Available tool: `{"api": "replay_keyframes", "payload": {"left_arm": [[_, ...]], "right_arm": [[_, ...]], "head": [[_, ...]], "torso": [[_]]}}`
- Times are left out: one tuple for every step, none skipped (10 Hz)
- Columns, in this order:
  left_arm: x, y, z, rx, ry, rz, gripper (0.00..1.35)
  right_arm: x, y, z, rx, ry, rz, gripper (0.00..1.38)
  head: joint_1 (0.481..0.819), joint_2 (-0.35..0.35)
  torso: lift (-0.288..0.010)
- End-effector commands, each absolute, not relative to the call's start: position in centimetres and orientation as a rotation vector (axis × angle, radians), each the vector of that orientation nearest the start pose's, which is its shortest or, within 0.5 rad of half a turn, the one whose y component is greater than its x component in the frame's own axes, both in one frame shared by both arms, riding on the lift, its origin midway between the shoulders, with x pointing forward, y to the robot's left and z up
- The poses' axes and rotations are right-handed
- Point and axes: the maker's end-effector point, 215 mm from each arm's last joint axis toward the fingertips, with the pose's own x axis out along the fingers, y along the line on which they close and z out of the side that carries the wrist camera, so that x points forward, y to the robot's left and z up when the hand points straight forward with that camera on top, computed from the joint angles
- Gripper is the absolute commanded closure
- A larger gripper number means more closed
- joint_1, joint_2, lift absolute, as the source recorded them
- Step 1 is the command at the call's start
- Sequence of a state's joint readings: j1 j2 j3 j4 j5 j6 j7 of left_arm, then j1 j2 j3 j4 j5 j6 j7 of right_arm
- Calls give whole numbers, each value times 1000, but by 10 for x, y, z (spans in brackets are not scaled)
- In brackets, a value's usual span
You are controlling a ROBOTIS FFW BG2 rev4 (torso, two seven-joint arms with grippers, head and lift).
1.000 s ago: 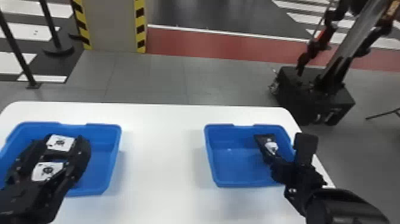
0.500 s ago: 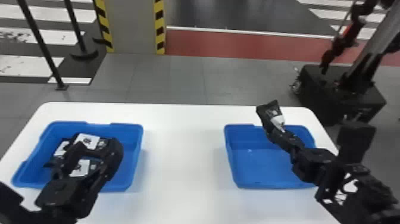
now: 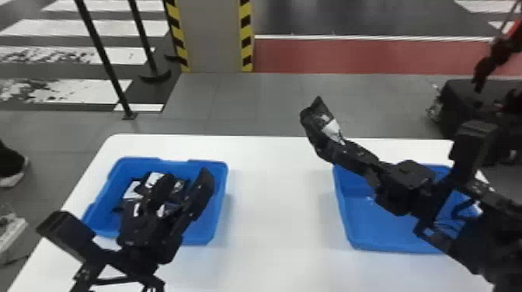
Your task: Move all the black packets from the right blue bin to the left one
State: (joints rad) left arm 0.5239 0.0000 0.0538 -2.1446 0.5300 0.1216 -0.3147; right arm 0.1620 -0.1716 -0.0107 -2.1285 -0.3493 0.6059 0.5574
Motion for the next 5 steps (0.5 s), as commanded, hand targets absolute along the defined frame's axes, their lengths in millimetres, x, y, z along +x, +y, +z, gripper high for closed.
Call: {"api": "replay_keyframes", "payload": {"left_arm": [[436, 174, -276, -550, -60, -334, 223], [438, 167, -266, -567, -77, -356, 223], [439, 161, -258, -576, -87, -374, 223], [443, 154, -257, -577, -80, -390, 223], [446, 150, -254, -569, -78, -399, 223]], "right_arm": [[486, -66, -284, 211, 214, 835, 1174], [477, -39, -289, 231, 247, 923, 1174], [469, -18, -292, 236, 269, 985, 1174], [458, 4, -292, 245, 285, 1046, 1174], [447, 24, -291, 245, 293, 1099, 1174]], "head": [[695, 86], [695, 101], [695, 132], [695, 160], [695, 183]], "torso": [[-110], [-110], [-110], [-110], [-110]]}}
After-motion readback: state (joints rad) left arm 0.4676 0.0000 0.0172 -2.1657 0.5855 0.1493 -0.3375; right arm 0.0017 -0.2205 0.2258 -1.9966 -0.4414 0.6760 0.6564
